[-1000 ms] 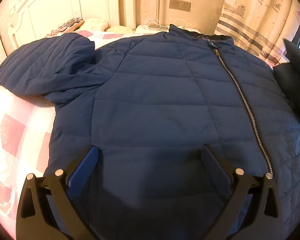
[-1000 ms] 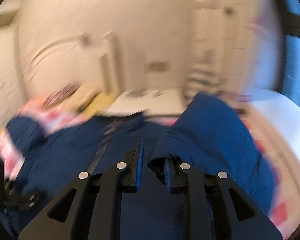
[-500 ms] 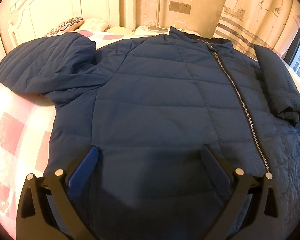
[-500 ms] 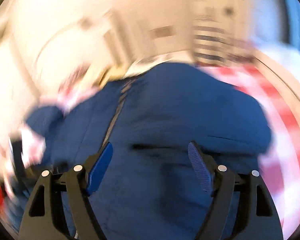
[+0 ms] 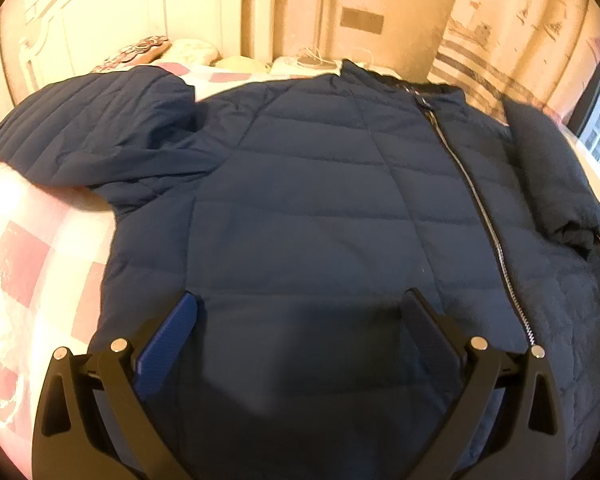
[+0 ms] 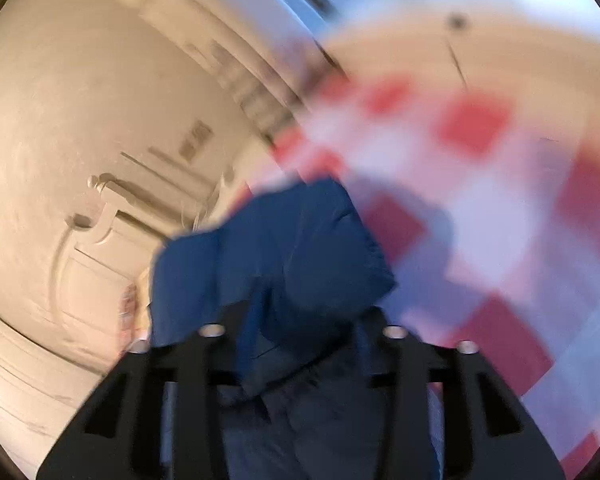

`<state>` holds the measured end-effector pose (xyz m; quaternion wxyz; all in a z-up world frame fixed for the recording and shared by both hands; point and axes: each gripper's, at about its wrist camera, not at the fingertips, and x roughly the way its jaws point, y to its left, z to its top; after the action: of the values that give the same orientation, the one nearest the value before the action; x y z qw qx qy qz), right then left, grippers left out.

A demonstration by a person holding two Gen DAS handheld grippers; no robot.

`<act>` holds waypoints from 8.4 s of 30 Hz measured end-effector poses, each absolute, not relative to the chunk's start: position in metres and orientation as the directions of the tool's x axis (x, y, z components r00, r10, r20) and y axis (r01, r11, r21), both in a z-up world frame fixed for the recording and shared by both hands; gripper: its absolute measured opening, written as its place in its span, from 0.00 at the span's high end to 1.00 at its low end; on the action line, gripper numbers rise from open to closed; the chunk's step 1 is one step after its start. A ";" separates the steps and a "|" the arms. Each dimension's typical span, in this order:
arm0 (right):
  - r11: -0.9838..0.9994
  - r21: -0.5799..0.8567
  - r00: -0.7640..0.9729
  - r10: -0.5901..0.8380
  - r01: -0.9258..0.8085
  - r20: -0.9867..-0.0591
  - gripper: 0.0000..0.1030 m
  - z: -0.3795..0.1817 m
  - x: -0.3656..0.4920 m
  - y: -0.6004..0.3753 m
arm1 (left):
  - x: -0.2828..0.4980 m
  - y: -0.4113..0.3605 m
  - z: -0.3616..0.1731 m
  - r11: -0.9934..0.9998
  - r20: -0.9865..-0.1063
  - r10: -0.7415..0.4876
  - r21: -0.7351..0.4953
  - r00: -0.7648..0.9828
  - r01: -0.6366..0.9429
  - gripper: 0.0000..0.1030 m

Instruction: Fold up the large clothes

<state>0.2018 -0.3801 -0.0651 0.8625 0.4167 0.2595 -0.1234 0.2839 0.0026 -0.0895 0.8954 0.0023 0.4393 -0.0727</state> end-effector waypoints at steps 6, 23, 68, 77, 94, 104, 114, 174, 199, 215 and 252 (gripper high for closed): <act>0.897 0.425 0.920 0.060 0.121 -0.388 0.73 0.023 0.239 -0.259 | 0.279 0.028 -0.080 0.978 -0.731 -0.194 -0.191 0.655 0.077 0.17; 0.984 0.158 0.849 0.017 0.078 -0.528 0.19 -0.004 0.251 -0.243 | 0.276 0.042 -0.081 0.954 -0.705 -0.269 -0.289 0.656 0.080 0.17; 0.888 0.364 0.723 0.055 0.280 -0.689 0.23 -0.099 0.253 -0.358 | 0.308 0.019 -0.033 0.976 -0.654 0.137 -0.041 0.744 -0.216 0.17; 0.920 0.238 0.681 -0.040 0.310 -0.731 0.20 -0.092 0.256 -0.343 | 0.349 -0.013 -0.082 0.975 -0.749 0.206 0.209 0.630 -0.070 0.09; 0.996 0.006 0.605 -0.048 0.086 -0.795 0.14 -0.100 0.276 -0.264 | 0.334 0.146 -0.023 0.938 -0.667 0.079 -0.201 0.741 -0.281 0.06; 0.996 0.001 0.607 -0.052 0.088 -0.793 0.14 -0.100 0.277 -0.261 | 0.399 0.369 -0.037 0.632 -0.686 -0.052 -0.585 0.726 -0.508 0.08; 0.996 0.012 0.608 -0.043 0.086 -0.792 0.13 -0.100 0.277 -0.262 | 0.412 0.339 -0.005 0.729 -0.589 0.020 -0.545 0.808 -0.415 0.96; 0.810 -0.453 0.810 0.045 -0.372 -0.585 0.13 -0.065 0.252 -0.072 | 0.336 0.097 -0.085 0.996 -0.737 0.067 0.012 0.673 -0.086 0.03; 0.791 0.603 0.777 0.316 0.101 -0.545 0.38 -0.071 0.260 -0.309 | 0.336 0.101 -0.085 0.996 -0.744 0.037 -0.025 0.667 -0.084 0.02; 0.858 0.512 0.857 0.234 0.040 -0.460 0.73 -0.047 0.260 -0.290 | 0.314 0.085 -0.065 0.993 -0.623 0.115 0.075 0.773 -0.088 0.02; 1.000 -0.010 0.669 -0.018 0.016 -0.743 0.11 -0.084 0.312 -0.257 | 0.383 -0.026 -0.079 0.983 -0.729 0.000 0.127 0.685 0.135 0.02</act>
<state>0.3119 -0.2572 -0.0840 0.9136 -0.0015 0.4065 -0.0093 0.3828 -0.0260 -0.0786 0.9138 0.0853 0.3954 -0.0368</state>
